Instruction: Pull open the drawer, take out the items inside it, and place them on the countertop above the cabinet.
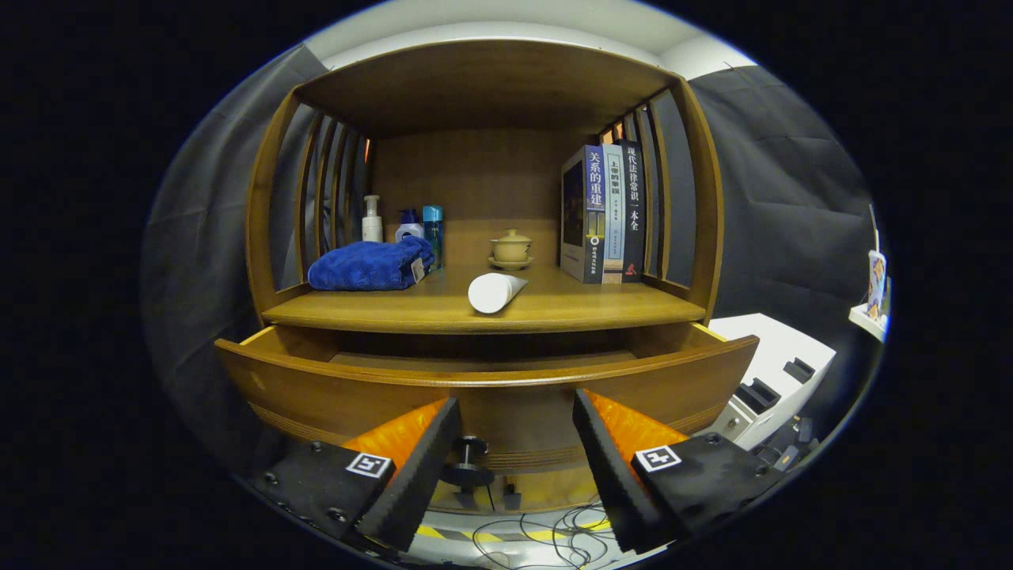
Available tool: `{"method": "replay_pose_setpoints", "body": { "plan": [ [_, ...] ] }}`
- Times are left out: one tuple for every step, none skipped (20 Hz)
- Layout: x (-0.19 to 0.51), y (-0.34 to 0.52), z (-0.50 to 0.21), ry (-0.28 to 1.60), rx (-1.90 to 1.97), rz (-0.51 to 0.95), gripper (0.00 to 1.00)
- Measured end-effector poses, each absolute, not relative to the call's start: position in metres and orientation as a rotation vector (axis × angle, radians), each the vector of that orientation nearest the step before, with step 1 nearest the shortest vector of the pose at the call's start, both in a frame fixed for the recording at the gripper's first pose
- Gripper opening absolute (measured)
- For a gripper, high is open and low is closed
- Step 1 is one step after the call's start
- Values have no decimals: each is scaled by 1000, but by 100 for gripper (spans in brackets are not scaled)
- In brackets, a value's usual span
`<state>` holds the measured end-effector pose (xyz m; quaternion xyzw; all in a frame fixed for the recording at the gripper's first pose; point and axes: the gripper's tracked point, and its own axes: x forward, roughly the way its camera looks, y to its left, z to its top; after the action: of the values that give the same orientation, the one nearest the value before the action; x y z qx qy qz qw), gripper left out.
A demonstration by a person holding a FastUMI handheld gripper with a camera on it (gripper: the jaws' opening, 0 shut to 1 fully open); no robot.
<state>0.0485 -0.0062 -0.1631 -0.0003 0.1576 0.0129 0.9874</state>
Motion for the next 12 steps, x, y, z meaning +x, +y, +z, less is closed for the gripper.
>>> {"method": "replay_pose_setpoints", "body": {
  "plan": [
    [52,-5,-163,318,-9,26,97],
    [56,-5,-164,318,-12,26,97],
    [61,-4,-164,317,-14,27,97],
    [65,-4,-165,320,-16,28,97],
    [70,-4,-164,320,-19,30,97],
    [74,-4,-165,325,-18,31,97],
    [79,-3,-165,330,-4,29,97],
    [83,-2,-166,338,16,26,97],
    [88,-2,-167,339,31,24,97],
    [93,-2,-168,338,35,24,97],
    [97,-2,-167,330,29,27,96],
    [101,-1,-167,323,11,31,97]
  ]
}}
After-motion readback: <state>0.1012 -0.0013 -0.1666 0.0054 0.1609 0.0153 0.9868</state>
